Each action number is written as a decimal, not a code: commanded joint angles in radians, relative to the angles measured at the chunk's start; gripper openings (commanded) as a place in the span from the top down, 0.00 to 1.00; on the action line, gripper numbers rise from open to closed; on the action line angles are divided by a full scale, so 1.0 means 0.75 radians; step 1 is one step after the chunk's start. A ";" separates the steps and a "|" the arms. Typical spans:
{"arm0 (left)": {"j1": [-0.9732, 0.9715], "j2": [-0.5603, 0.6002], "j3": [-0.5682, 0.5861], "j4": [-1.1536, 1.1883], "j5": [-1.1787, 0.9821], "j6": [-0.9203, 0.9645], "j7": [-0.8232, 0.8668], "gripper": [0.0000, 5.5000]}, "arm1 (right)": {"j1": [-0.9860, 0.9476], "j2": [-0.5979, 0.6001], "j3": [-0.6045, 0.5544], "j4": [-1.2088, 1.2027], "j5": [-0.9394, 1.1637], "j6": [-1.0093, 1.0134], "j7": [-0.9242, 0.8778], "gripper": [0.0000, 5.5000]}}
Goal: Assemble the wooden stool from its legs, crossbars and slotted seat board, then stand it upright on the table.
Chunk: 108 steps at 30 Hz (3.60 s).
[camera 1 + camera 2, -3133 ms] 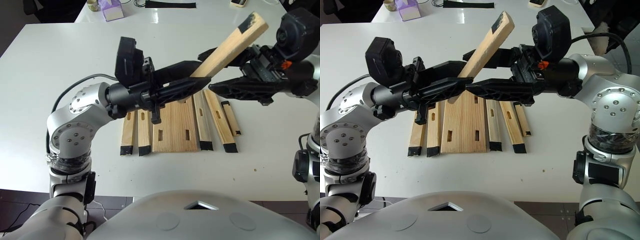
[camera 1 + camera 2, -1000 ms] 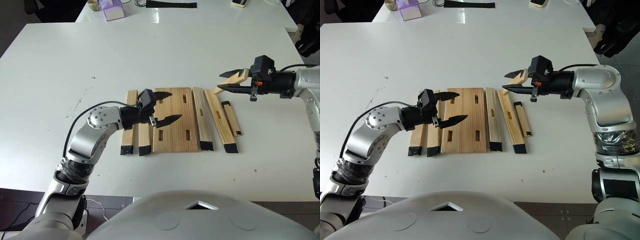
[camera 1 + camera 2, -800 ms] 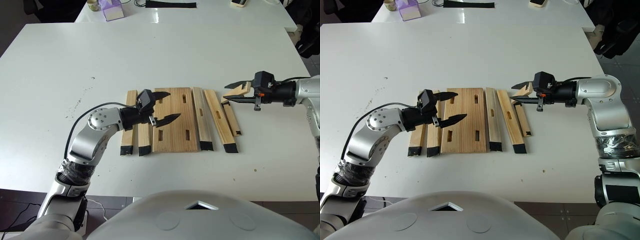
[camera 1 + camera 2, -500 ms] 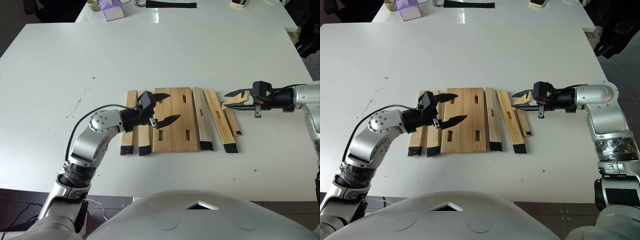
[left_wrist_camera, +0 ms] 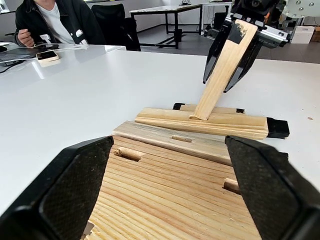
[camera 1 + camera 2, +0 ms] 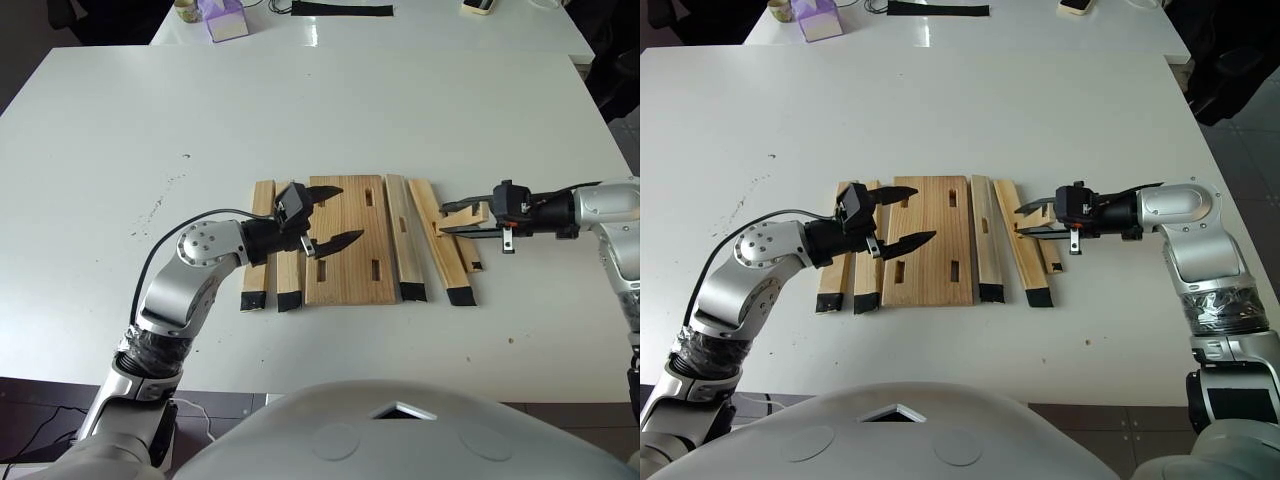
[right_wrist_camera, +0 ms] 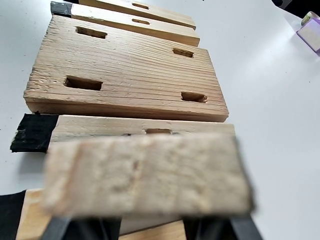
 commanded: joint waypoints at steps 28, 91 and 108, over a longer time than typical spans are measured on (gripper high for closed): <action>-0.009 -0.014 -0.050 -0.025 0.021 0.049 -0.028 0.25 | 0.144 0.059 0.282 0.145 -0.097 0.177 0.028 0.76; -0.016 -0.109 -0.008 0.002 -0.006 0.031 0.042 0.25 | -0.234 0.211 -0.285 -0.323 0.423 0.697 -0.364 0.42; -0.027 -0.105 -0.001 0.020 -0.005 0.037 0.027 0.25 | -0.110 0.273 -0.075 -0.367 0.323 0.687 -0.432 0.54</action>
